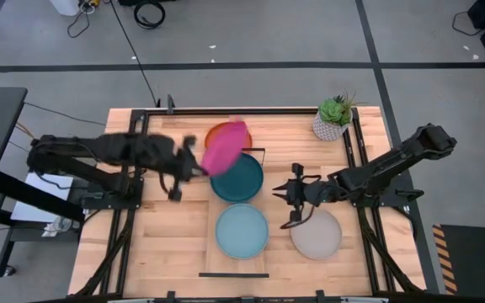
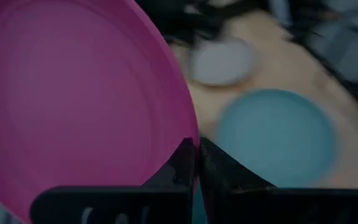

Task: Place and stack plates onto a shelf
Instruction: Stackt the pink plate on top of the dark blue plate, then stack the orange plate on top of the pink plate

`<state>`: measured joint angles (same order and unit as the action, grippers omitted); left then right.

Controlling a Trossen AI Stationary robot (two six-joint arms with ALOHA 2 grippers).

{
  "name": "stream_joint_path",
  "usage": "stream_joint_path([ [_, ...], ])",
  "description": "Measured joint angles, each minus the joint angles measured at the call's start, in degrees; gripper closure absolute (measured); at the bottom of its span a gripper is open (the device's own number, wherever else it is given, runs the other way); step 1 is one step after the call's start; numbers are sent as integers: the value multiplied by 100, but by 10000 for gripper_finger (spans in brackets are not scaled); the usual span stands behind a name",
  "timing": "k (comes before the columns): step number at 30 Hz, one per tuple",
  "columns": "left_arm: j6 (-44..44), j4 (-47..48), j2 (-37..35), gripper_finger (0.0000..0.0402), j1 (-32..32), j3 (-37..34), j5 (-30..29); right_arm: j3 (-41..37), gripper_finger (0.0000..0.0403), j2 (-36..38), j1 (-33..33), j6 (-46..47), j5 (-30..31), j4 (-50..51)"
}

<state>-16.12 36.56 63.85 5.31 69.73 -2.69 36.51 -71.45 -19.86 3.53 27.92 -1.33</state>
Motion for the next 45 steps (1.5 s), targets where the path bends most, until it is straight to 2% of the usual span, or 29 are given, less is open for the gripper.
stream_joint_path([
  [5, -1, 31, 561, 388, 798, -8, 451, 2, 332, 566, -277, 143, 252, 255],
  [9, 22, 157, 1073, 388, 1080, -3, 387, 4, 332, 781, -434, 144, 252, 265],
  [17, -158, 283, 2035, 387, 905, -6, 85, 4, 332, 741, -493, 297, 271, 397],
  [21, -229, 330, 2329, 376, 713, -6, -185, 6, 332, 690, -498, 317, 269, 385],
  [26, -232, 372, 2608, 369, 571, -6, -193, 4, 332, 688, -508, 384, 267, 460],
  [31, -239, 438, 2610, 335, 586, -2, -459, 4, 332, 688, -550, 424, 254, 466],
  [37, 33, 948, 2318, 286, 657, 271, -694, 4, 332, 688, -574, 432, 256, 422],
  [42, 198, 1295, 1806, 285, 437, 268, -957, 2, 332, 688, -581, 448, 260, 394],
  [45, 195, 1167, 1386, 291, 156, 131, -964, 2, 332, 688, -593, 444, 265, 352],
])
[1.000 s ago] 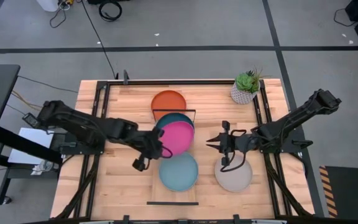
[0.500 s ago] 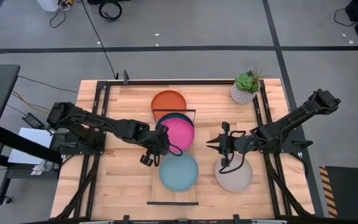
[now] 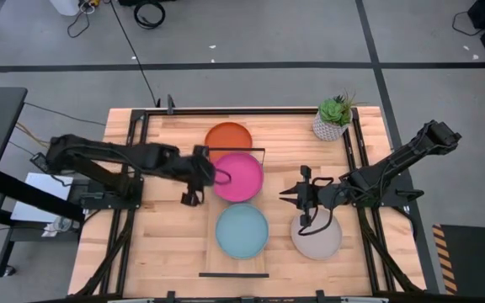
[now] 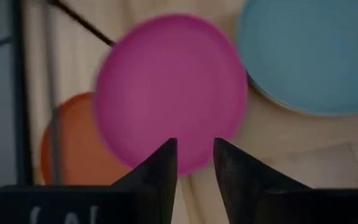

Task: Place and stack plates onto a shelf
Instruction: Stack the orange plate on top of the pink plate

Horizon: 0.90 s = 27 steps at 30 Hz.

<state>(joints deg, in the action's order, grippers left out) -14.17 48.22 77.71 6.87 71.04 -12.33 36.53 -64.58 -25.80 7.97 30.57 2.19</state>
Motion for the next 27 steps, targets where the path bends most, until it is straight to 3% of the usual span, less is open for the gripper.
stream_joint_path([
  [7, -252, -1273, -966, 299, -1036, -756, 759, 0, 332, -1, -1, -15, 2, -1],
  [16, 43, -3178, -1174, 299, -3039, -2171, 426, 0, 332, -2, -1, -18, 2, -42],
  [22, 57, -3492, -1174, 299, -4076, -2770, 831, 0, 332, -2, -1, -18, 2, -50],
  [27, 45, -3513, -1084, 299, -4313, -3192, 1515, 0, 332, 0, -1, -20, 2, -128],
])
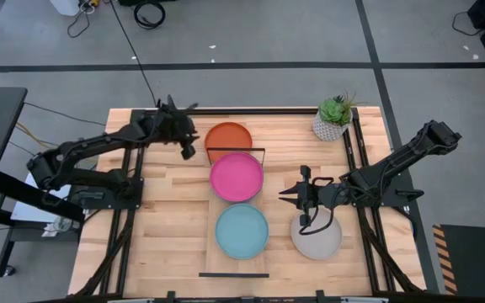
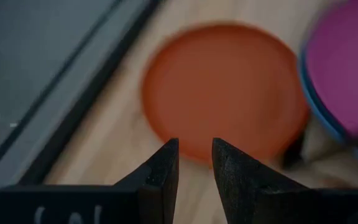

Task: Place and stack plates onto a shelf
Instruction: Stack the orange plate on top of the pink plate

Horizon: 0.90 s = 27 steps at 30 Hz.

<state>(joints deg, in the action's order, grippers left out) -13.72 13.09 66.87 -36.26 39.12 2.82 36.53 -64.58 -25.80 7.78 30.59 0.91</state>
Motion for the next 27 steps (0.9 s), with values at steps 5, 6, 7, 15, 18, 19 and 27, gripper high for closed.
stream_joint_path([
  [5, -910, -218, 135, 299, 196, -407, 149, 0, 332, -2, 0, 0, -1, -85],
  [6, -1202, -295, 162, 299, 247, -482, 147, 0, 332, -2, 0, 0, 0, -92],
  [7, -1479, -381, 188, 299, 312, -536, 147, 0, 332, -2, 0, -6, -2, -94],
  [15, -3749, -680, 699, 299, 927, -619, -86, 0, 332, -2, 0, -25, -7, -173],
  [18, -4172, -802, 943, 298, 1088, -623, -462, 0, 332, -2, 0, -3, -15, -171],
  [19, -4272, -845, 995, 297, 1121, -623, -512, 0, 332, -2, 0, -3, -17, -165],
  [27, -4922, -1285, 1464, 247, 1207, -619, -627, 0, 332, -2, 0, 17, -20, -149],
])
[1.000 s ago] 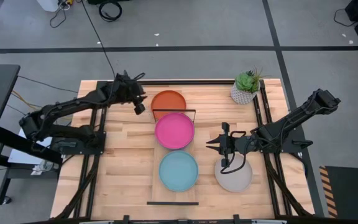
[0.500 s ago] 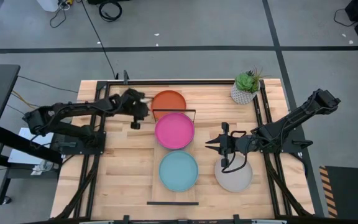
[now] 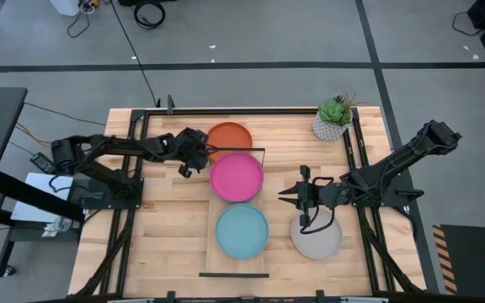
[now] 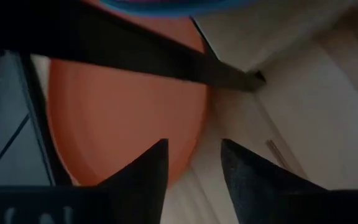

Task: Place and stack plates onto a shelf
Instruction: Stack the orange plate on top of the pink plate

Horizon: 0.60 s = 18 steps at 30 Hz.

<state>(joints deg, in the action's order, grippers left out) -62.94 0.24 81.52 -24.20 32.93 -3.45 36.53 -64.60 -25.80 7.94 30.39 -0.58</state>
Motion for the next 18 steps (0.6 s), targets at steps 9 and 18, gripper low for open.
stream_joint_path([
  [9, -53, -197, 407, 232, -33, 0, -145, 0, 332, 0, 0, 5, -2, -4],
  [18, 79, -285, 409, 261, -167, 0, -119, 0, 332, 0, 0, 11, -4, -19],
])
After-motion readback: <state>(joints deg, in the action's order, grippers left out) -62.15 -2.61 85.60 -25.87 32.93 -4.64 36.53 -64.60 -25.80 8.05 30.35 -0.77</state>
